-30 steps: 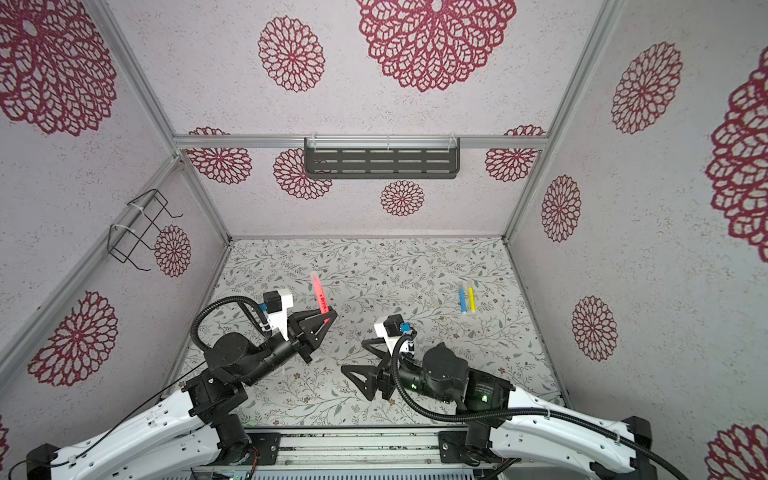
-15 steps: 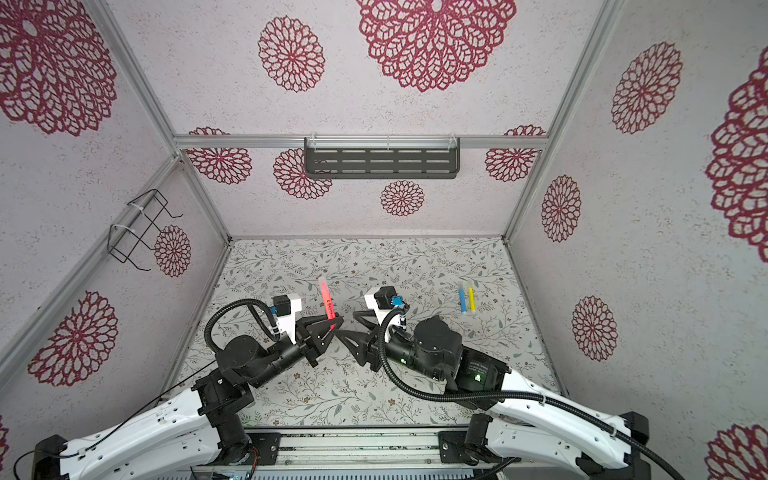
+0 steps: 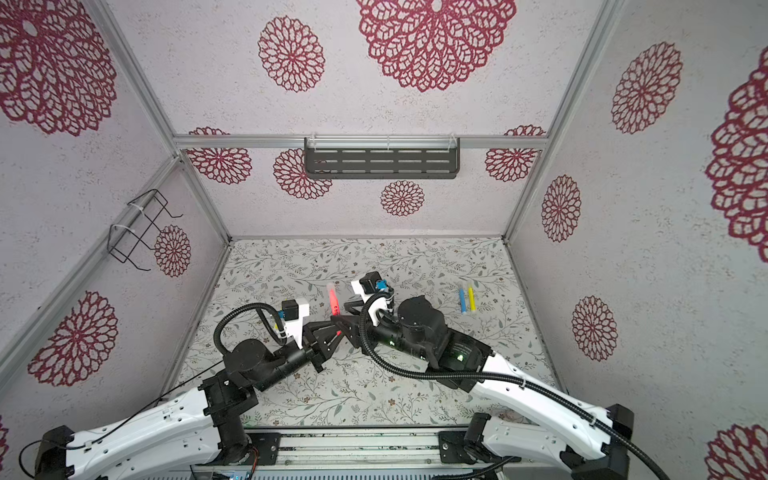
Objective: Insert the pens into the pen caps
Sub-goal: 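Close the right gripper around the capped pink highlighter held by the left gripper, then carry the pink highlighter toward the other highlighters with the right gripper while the left opens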
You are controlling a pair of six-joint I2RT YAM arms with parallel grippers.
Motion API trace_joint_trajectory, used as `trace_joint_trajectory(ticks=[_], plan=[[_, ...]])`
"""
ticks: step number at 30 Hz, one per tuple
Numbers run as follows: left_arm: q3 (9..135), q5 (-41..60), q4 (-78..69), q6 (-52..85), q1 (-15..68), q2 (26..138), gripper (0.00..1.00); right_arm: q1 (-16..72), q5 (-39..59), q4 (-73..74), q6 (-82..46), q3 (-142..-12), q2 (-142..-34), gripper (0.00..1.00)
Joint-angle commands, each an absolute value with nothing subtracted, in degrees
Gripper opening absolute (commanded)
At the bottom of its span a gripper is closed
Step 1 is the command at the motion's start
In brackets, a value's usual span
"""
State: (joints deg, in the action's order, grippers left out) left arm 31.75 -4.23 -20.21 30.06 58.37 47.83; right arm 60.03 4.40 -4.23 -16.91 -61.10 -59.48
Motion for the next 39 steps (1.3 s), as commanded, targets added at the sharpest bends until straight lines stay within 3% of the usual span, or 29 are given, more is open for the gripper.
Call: trace_joint_trajectory(ticks=[1, 15, 22, 27, 31, 34, 36, 39], plan=[[31.38, -4.84, -21.97, 30.05, 58.82, 48.25, 0.0, 59.26, 6.84, -2.81, -16.26, -63.45, -59.83, 0.44], [31.73, -4.29, -20.16, 29.12, 60.33, 49.52, 0.0, 58.19, 7.9, -2.64, -16.44, -63.46, -61.13, 0.24], [32.78, -4.47, -19.07, 28.39, 61.1, 50.63, 0.0, 57.62, 8.09, -3.14, -16.78, -63.55, -61.7, 0.23], [32.85, -4.79, -18.73, 28.35, 61.13, 50.54, 0.0, 57.23, 8.26, -3.25, -16.98, -63.19, -61.28, 0.04], [33.04, -6.07, -17.81, 28.65, 61.15, 50.49, 0.01, 57.05, 7.93, -3.34, -17.03, -62.77, -60.72, 0.0], [33.22, -7.61, -16.75, 29.05, 61.17, 50.21, 0.25, 56.82, 7.44, -3.43, -17.13, -62.37, -60.05, 0.0], [33.18, -8.61, -16.23, 29.27, 61.18, 49.88, 0.47, 56.6, 6.58, -3.47, -17.33, -61.97, -59.56, 0.0], [33.07, -10.39, -15.27, 29.44, 61.17, 49.15, 0.6, 56.11, 5.19, -4.02, -17.4, -61.62, -58.82, 0.0]])
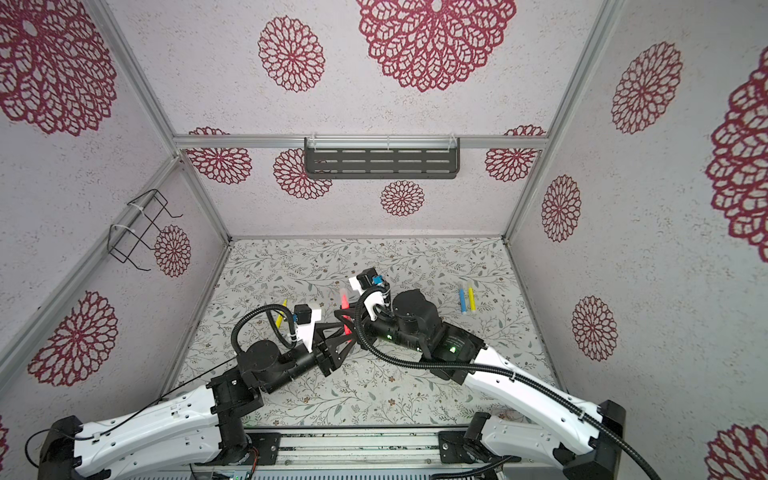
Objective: Insert the pens into the pen caps
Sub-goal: 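Carry the pink highlighter toward the other highlighters with the right gripper while the left opens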
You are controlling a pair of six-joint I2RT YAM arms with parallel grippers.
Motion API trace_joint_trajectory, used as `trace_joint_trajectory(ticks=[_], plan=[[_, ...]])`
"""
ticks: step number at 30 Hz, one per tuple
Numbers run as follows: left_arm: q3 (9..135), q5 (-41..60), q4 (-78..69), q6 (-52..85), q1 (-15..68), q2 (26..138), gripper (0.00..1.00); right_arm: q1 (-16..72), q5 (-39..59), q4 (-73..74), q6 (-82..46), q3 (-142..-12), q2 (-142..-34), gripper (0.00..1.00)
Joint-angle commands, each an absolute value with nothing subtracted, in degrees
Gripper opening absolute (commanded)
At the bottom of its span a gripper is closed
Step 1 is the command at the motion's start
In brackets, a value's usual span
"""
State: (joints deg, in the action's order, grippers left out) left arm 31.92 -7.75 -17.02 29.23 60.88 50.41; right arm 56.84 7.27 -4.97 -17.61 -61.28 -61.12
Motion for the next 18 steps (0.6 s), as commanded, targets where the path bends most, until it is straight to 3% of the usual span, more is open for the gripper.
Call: trace_joint_trajectory(ticks=[1, 10, 18], plan=[[33.05, -10.8, -14.98, 29.45, 61.17, 48.85, 0.61, 55.87, 4.55, -4.48, -17.49, -61.62, -58.57, 0.0], [32.1, -15.26, -8.18, 29.7, 61.16, 44.21, 0.64, 49.74, -1.02, -15.58, -16.29, -64.88, -59.02, 0.0], [30.59, -19.55, -2.47, 31.27, 61.17, 40.06, 0.64, 38.02, -4.06, -26.62, -14.89, -68.5, -62.94, 0.0]])
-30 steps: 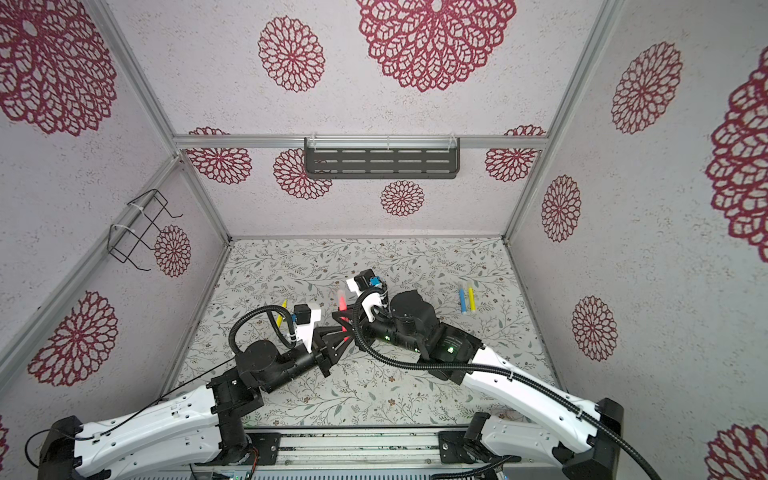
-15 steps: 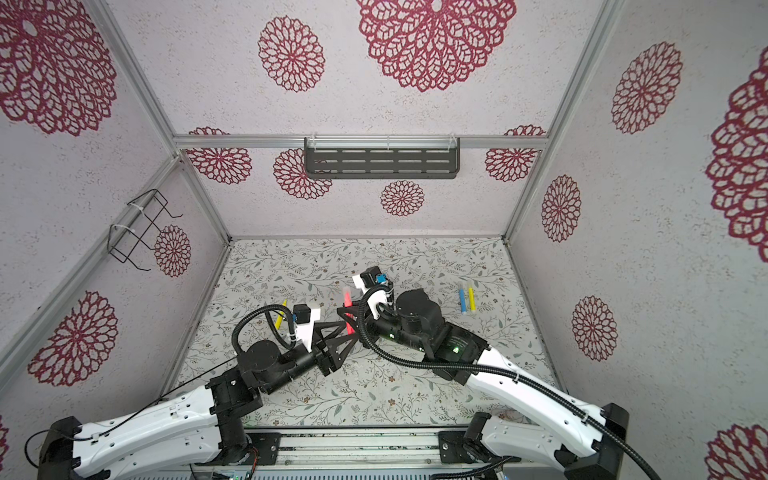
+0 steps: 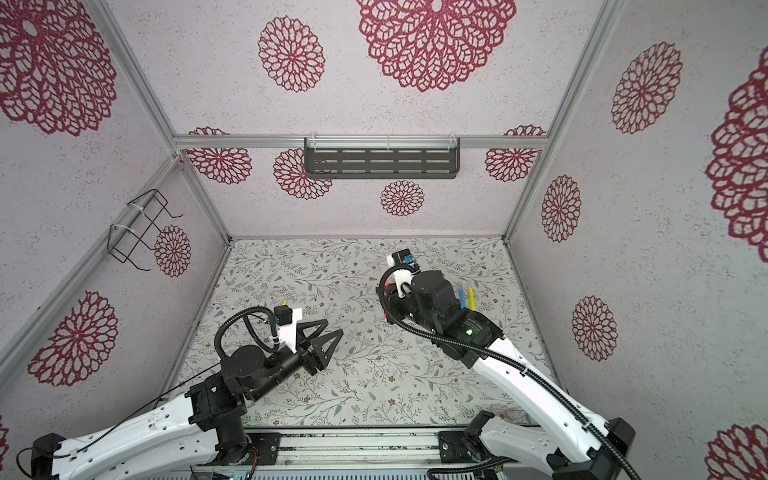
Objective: Insert the pens into the pen caps
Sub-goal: 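Carry the pink highlighter toward the other highlighters with the right gripper while the left opens, then lower the pink highlighter beside the blue and yellow ones, open right gripper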
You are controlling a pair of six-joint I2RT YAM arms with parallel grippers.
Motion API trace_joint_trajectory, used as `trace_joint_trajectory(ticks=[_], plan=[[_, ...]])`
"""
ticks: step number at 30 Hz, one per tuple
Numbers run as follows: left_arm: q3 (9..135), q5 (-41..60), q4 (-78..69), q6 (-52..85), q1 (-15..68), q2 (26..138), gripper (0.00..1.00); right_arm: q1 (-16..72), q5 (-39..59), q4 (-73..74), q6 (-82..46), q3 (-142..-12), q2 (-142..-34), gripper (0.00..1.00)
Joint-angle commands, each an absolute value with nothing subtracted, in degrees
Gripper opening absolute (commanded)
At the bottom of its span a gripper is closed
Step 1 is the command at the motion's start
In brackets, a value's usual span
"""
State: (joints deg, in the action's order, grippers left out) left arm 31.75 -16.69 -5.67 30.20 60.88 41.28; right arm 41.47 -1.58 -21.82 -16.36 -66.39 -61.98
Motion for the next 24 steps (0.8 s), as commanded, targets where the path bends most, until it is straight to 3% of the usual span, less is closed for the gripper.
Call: trace_joint_trajectory(ticks=[1, 14, 24], plan=[[30.67, -20.05, -1.67, 31.46, 61.17, 39.85, 0.64, 35.88, -4.38, -27.61, -14.53, -68.76, -63.75, 0.0], [28.48, -24.75, 5.36, 34.77, 61.17, 35.36, 0.64, 16.08, -5.08, -29.57, -12.73, -70.58, -75.9, 0.0], [27.03, -26.84, 10.18, 36.65, 61.11, 31.85, 0.64, 11.7, -6.22, -27.84, -11.44, -72.12, -85.87, 0.0]])
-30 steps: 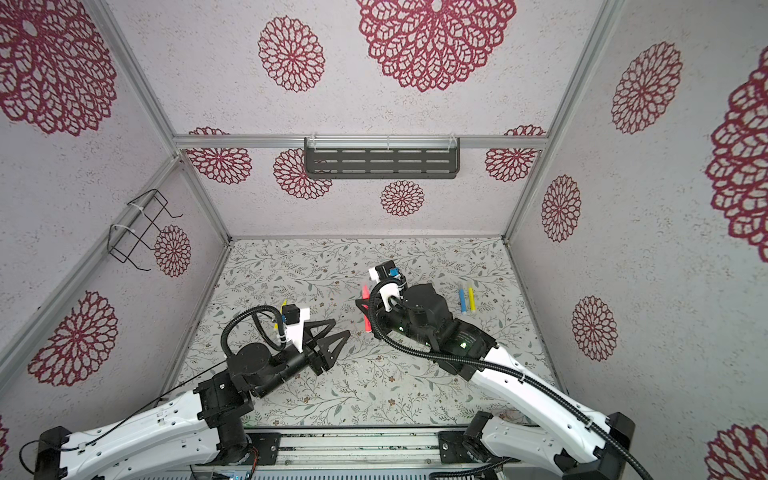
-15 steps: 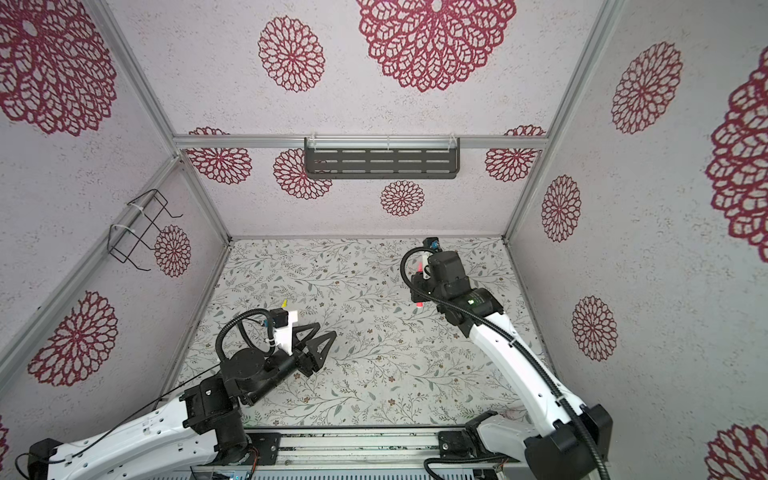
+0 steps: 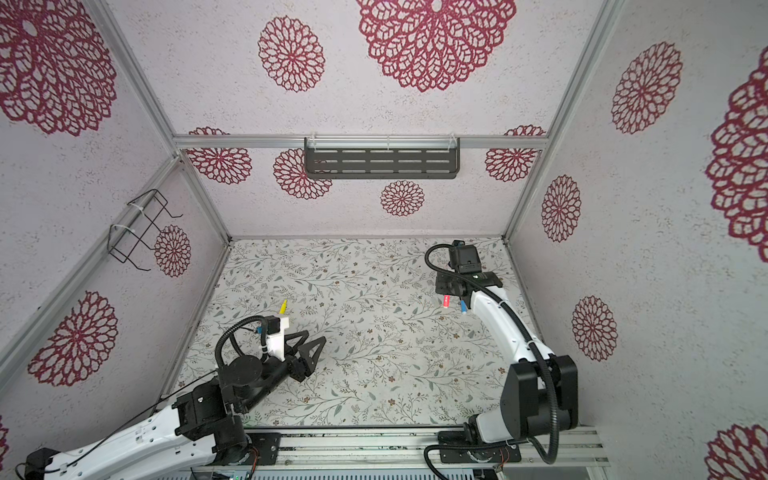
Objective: Insert the pens into the pen caps
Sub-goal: 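Lower the pink highlighter beside the blue and yellow ones, open right gripper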
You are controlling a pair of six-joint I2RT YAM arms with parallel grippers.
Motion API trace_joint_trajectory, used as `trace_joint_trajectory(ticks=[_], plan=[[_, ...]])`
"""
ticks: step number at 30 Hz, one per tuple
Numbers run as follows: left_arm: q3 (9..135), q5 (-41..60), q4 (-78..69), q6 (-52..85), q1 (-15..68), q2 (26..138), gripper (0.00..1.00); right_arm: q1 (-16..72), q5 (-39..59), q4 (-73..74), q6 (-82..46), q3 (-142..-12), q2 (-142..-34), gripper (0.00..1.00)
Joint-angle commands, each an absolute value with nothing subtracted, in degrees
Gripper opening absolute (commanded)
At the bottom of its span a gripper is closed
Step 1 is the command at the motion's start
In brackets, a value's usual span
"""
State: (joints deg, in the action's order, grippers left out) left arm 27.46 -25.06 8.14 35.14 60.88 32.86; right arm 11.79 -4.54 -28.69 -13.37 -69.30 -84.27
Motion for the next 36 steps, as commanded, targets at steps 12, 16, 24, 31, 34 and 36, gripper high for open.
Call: trace_joint_trajectory(ticks=[12, 16, 24, 31, 34, 36], plan=[[24.45, -27.33, 13.12, 39.02, 61.17, 26.73, 0.63, 9.32, -7.87, -30.82, -9.11, -78.52, -99.84, 0.0], [24.7, -27.49, 14.6, 39.48, 61.17, 26.11, 0.63, 9.18, -9.15, -31.64, -8.64, -80.37, -103.45, 0.0], [24.44, -27.33, 15.54, 40.33, 61.26, 25.02, 0.63, 9.05, -14.05, -34.4, -7.1, -85.03, -110.25, 0.0], [23.99, -26.98, 14.32, 40.08, 61.28, 24.16, 0.63, 8.7, -17.44, -36.21, -5.01, -87.27, -114.63, 0.0], [24.26, -26.85, 14.5, 39.99, 61.26, 24.3, 0.63, 8.36, -18.78, -36.3, -4.83, -87.6, -115.82, 0.0], [24.42, -26.71, 14.53, 40.12, 61.26, 24.35, 0.63, 8.0, -19.71, -36.47, -4.54, -87.97, -116.65, 0.0]])
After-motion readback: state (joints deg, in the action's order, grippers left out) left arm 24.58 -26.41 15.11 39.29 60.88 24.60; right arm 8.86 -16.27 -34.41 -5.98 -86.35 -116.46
